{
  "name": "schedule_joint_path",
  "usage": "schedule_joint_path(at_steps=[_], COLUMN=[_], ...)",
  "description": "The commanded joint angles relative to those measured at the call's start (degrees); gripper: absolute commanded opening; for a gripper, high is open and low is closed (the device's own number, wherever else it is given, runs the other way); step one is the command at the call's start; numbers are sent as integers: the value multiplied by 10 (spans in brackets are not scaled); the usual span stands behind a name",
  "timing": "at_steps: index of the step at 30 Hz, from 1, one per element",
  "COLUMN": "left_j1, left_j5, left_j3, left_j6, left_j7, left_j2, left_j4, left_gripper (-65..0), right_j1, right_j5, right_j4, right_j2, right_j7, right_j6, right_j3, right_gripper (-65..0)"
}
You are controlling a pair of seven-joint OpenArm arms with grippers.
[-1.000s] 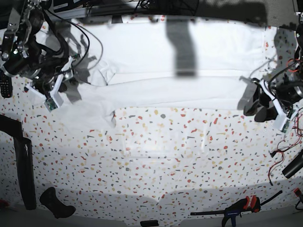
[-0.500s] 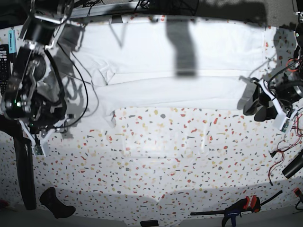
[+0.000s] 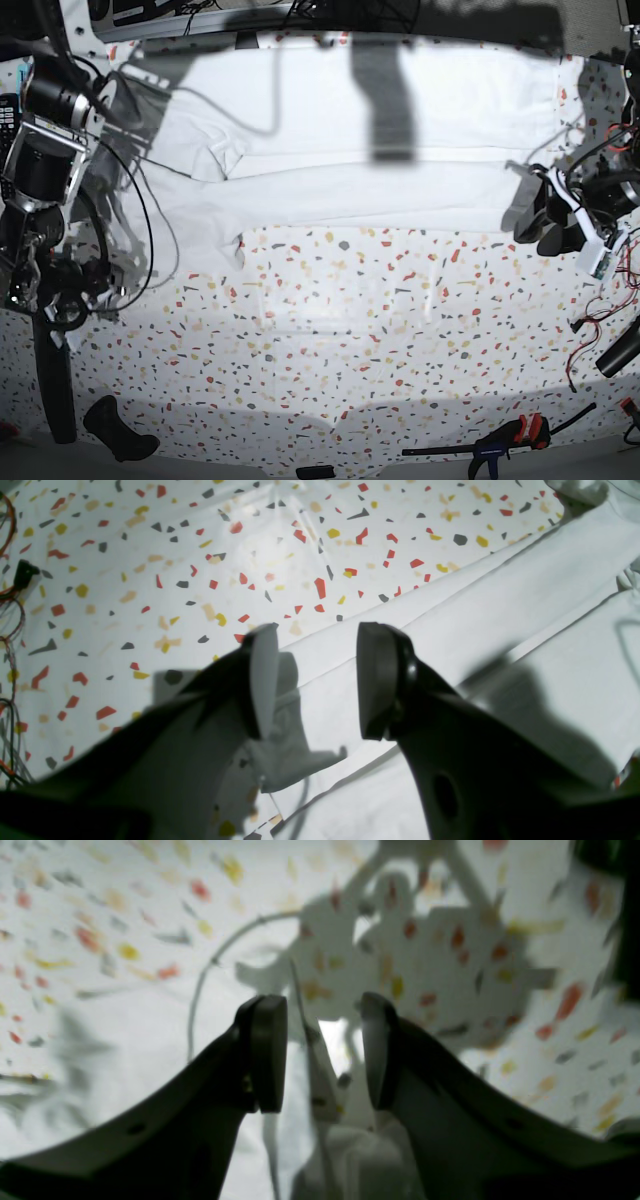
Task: Fold the T-shirt properly
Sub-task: 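Regrasp the folded edge with the right gripper and pull it outward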
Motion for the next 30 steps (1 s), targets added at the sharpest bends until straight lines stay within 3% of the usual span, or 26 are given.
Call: schedule_joint_path(at_steps=[1, 6, 13, 19, 24, 28, 30], left_j1=[-8, -8, -8, -8, -8, -8, -8], left_j5=[-8, -8, -8, -8, -8, -8, -8], left_j3=[-5, -5, -5, -5, -5, -5, -5], left_j6=[7, 12, 11, 12, 11, 11, 11], left_j7=[-13, -11, -11, -11, -11, -11, -11], left_j2=[-10, -10, -10, -10, -10, -10, -10], left_j4=[9, 9, 9, 9, 9, 9, 9], left_gripper=[-396, -396, -396, -396, -396, -396, -396], right_j1=[15, 15, 15, 12, 12, 12, 14], right_j5=[14, 59, 61, 61, 61, 61, 61], right_j4=[-14, -93, -98, -98, -98, -97, -97], right_j2=[10, 9, 6, -5, -21, -25, -25], right_j7=[5, 19, 60, 58, 61, 54, 47], right_j6=[2, 2, 3, 4, 4, 12, 53], right_j3=[-2, -4, -4, -4, -4, -4, -4], right_gripper=[-413, -402, -389, -396, -649, -650, -650])
